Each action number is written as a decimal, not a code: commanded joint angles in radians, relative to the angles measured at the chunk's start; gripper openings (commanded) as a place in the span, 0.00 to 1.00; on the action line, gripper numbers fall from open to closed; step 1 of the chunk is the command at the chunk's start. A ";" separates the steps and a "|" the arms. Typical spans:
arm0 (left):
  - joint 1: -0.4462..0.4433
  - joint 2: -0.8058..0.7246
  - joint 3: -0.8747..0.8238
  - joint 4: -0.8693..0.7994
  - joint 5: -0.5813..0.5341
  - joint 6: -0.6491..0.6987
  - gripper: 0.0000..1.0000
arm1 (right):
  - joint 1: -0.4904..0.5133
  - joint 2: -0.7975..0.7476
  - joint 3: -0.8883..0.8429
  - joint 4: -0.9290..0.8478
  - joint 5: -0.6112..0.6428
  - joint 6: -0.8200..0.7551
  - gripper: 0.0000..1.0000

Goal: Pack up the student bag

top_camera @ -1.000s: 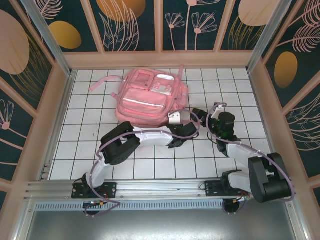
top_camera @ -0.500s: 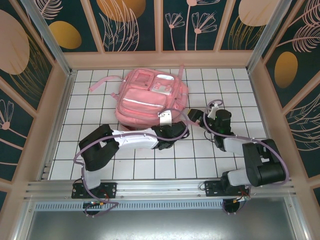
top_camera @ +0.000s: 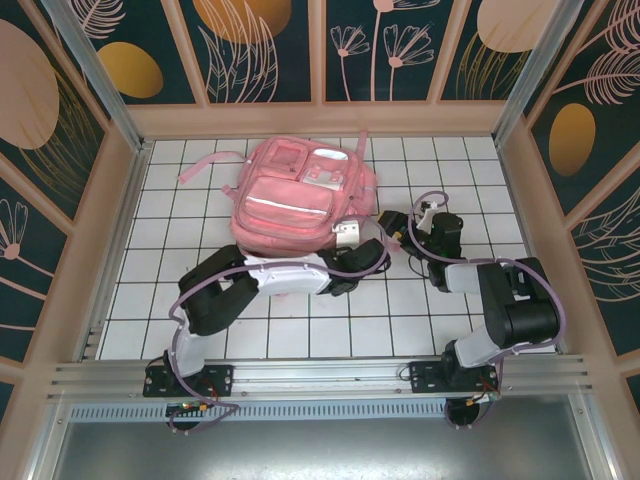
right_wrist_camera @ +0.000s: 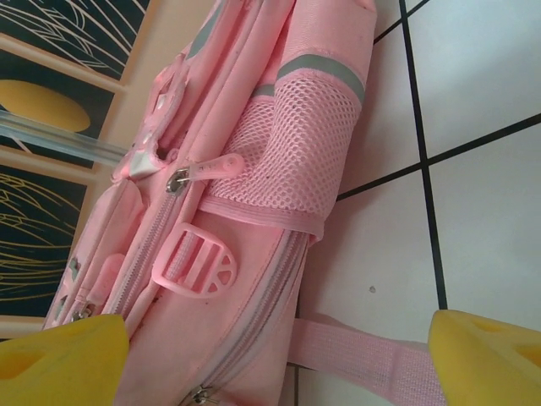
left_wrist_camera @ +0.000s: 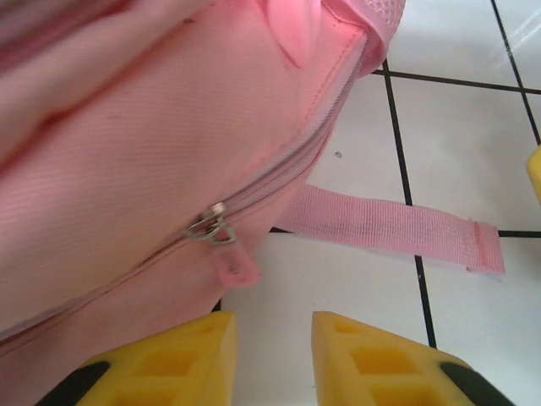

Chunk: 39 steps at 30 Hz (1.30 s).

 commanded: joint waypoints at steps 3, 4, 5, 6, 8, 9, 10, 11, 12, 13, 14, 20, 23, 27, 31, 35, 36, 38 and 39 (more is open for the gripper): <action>0.007 0.098 0.136 -0.181 -0.111 -0.060 0.45 | -0.013 -0.040 -0.028 0.067 -0.019 0.019 0.93; 0.010 0.115 0.155 -0.210 -0.131 -0.077 0.45 | -0.014 -0.043 -0.031 0.071 -0.022 0.022 0.93; 0.015 0.133 0.175 -0.250 -0.148 -0.099 0.44 | -0.014 -0.048 -0.032 0.074 -0.025 0.026 0.93; 0.023 0.152 0.192 -0.273 -0.154 -0.113 0.43 | -0.014 -0.053 -0.035 0.075 -0.028 0.027 0.93; 0.030 0.177 0.212 -0.315 -0.170 -0.140 0.40 | -0.014 -0.068 -0.041 0.079 -0.029 0.028 0.93; 0.031 0.186 0.217 -0.334 -0.182 -0.156 0.38 | -0.014 -0.077 -0.044 0.076 -0.025 0.026 0.93; 0.032 0.190 0.218 -0.337 -0.187 -0.160 0.38 | -0.016 -0.083 -0.047 0.075 -0.020 0.027 0.93; 0.035 0.194 0.218 -0.337 -0.187 -0.165 0.38 | -0.016 -0.090 -0.050 0.076 -0.019 0.029 0.93; 0.039 0.198 0.219 -0.332 -0.187 -0.167 0.39 | -0.015 -0.093 -0.050 0.078 -0.019 0.030 0.94; 0.044 0.204 0.223 -0.333 -0.192 -0.170 0.40 | -0.016 -0.096 -0.052 0.079 -0.021 0.030 0.94; 0.048 0.210 0.230 -0.341 -0.201 -0.178 0.40 | -0.016 -0.099 -0.053 0.078 -0.021 0.033 0.94; 0.076 0.246 0.255 -0.337 -0.215 -0.171 0.41 | -0.016 -0.108 -0.061 0.084 -0.019 0.039 0.94; 0.084 0.268 0.265 -0.344 -0.218 -0.175 0.34 | -0.017 -0.110 -0.062 0.085 -0.022 0.040 0.94; 0.088 0.258 0.251 -0.337 -0.229 -0.174 0.18 | -0.017 -0.115 -0.064 0.085 -0.020 0.039 0.94; 0.088 0.218 0.213 -0.304 -0.235 -0.157 0.01 | -0.017 -0.111 -0.064 0.088 -0.025 0.039 0.94; 0.088 0.162 0.162 -0.249 -0.197 -0.135 0.00 | -0.010 -0.092 -0.051 0.086 -0.049 0.033 0.92; 0.088 0.145 0.147 -0.233 -0.186 -0.129 0.00 | -0.005 -0.087 -0.047 0.085 -0.054 0.033 0.92; 0.087 0.102 0.108 -0.194 -0.161 -0.113 0.00 | 0.009 -0.069 -0.033 0.070 -0.059 0.024 0.89; 0.088 0.078 0.083 -0.172 -0.146 -0.103 0.00 | 0.018 -0.058 -0.021 0.056 -0.063 0.019 0.88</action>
